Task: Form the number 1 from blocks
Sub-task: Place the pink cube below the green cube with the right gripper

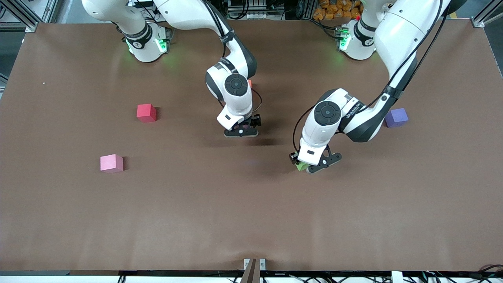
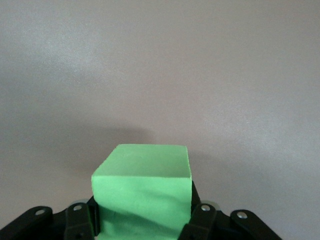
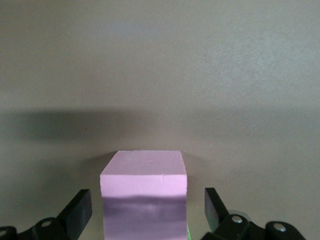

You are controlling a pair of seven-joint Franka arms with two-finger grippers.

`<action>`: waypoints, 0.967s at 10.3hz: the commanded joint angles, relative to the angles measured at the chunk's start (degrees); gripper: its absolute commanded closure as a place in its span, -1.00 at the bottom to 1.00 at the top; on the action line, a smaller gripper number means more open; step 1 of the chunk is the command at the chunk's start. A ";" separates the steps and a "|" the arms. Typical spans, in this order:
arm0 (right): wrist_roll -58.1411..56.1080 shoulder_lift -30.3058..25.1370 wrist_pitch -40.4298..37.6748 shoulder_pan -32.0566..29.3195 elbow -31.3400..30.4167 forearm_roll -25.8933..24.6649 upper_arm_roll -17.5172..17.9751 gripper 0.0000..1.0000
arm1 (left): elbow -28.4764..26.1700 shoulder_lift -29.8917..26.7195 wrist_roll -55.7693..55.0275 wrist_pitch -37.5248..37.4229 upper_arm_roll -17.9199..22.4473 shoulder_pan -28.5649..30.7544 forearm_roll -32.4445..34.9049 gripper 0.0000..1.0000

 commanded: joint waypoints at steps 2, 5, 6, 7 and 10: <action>-1.12 -13.04 0.28 -5.51 -9.39 -0.31 1.94 -1.00 | 2.41 0.98 3.78 -1.19 -0.22 -1.69 0.76 1.00; -1.22 -22.61 0.02 -11.74 -15.71 -6.80 3.52 -1.00 | 10.12 5.89 5.62 -1.72 -0.22 -7.91 0.76 1.00; -1.30 -25.87 -0.25 -16.73 -17.65 -9.69 6.32 -1.00 | 13.11 7.65 6.50 -3.63 -0.13 -10.20 0.50 1.00; -2.61 -28.34 -2.08 -21.83 -18.54 -12.33 9.04 -1.00 | 16.27 9.40 6.60 -4.70 -0.13 -12.31 0.32 1.00; -14.88 -33.09 -8.05 -34.66 -17.76 -13.59 13.35 -1.00 | 20.95 13.36 6.51 -6.02 0.40 -16.89 -1.26 1.00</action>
